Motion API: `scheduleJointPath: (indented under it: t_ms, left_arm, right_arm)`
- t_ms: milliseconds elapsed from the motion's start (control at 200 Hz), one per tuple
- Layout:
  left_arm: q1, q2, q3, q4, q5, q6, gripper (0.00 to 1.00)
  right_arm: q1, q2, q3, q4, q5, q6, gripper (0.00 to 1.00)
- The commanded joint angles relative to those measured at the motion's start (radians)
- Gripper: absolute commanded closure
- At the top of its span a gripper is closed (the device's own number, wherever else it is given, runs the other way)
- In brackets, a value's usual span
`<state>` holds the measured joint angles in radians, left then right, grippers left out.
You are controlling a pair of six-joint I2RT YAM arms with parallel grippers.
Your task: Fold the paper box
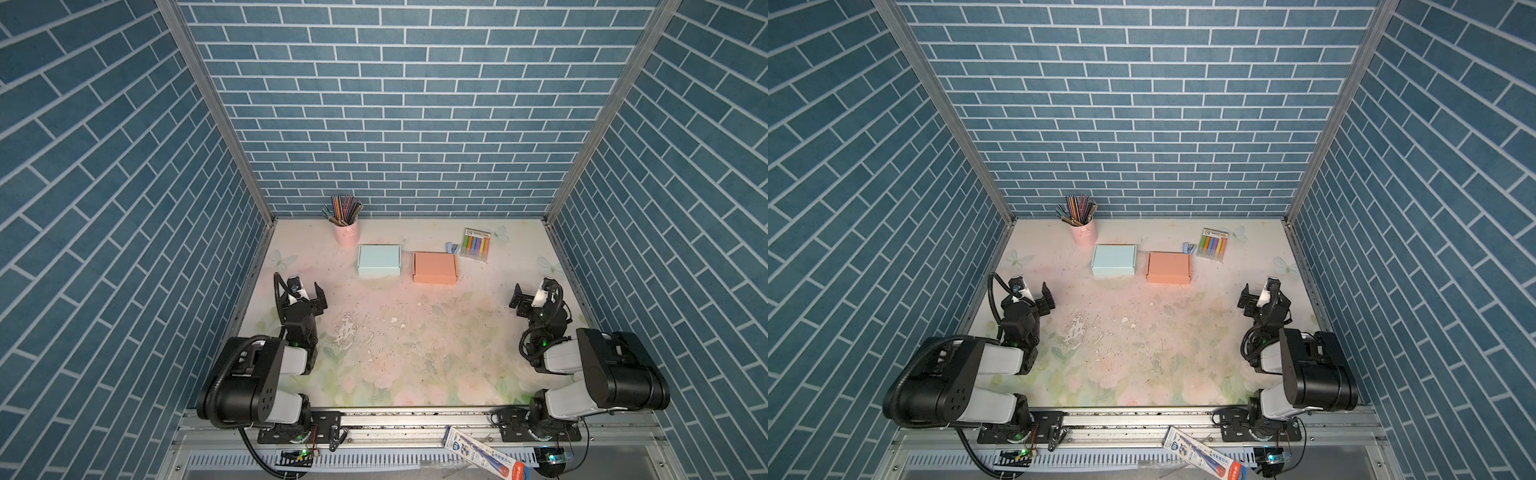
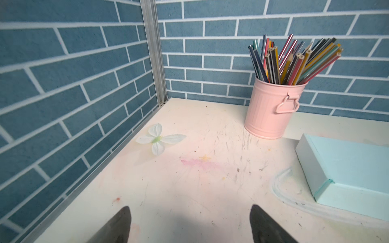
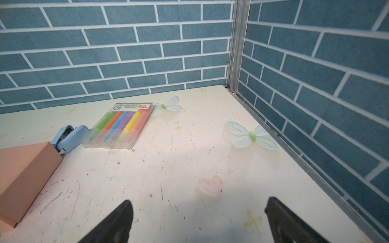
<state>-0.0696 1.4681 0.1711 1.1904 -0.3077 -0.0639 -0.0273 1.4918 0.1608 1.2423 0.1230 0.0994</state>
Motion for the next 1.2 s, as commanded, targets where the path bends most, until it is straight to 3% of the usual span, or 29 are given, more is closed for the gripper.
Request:
scheduleJointPath:
  t_ms: [0, 325, 1195]
  left_arm:
    - [0.000, 0.033, 0.022, 0.088, 0.014, 0.014, 0.12]
    - [-0.016, 0.039, 0.070, 0.001, -0.009, 0.024, 0.12]
    - [-0.019, 0.040, 0.070, 0.004, -0.012, 0.027, 0.12]
  right_arm:
    - [-0.005, 0.011, 0.034, 0.014, -0.006, -0.006, 0.02]
    - [-0.005, 0.022, 0.075, -0.051, -0.016, -0.020, 0.02]
    - [-0.004, 0.019, 0.073, -0.051, -0.019, -0.021, 0.01]
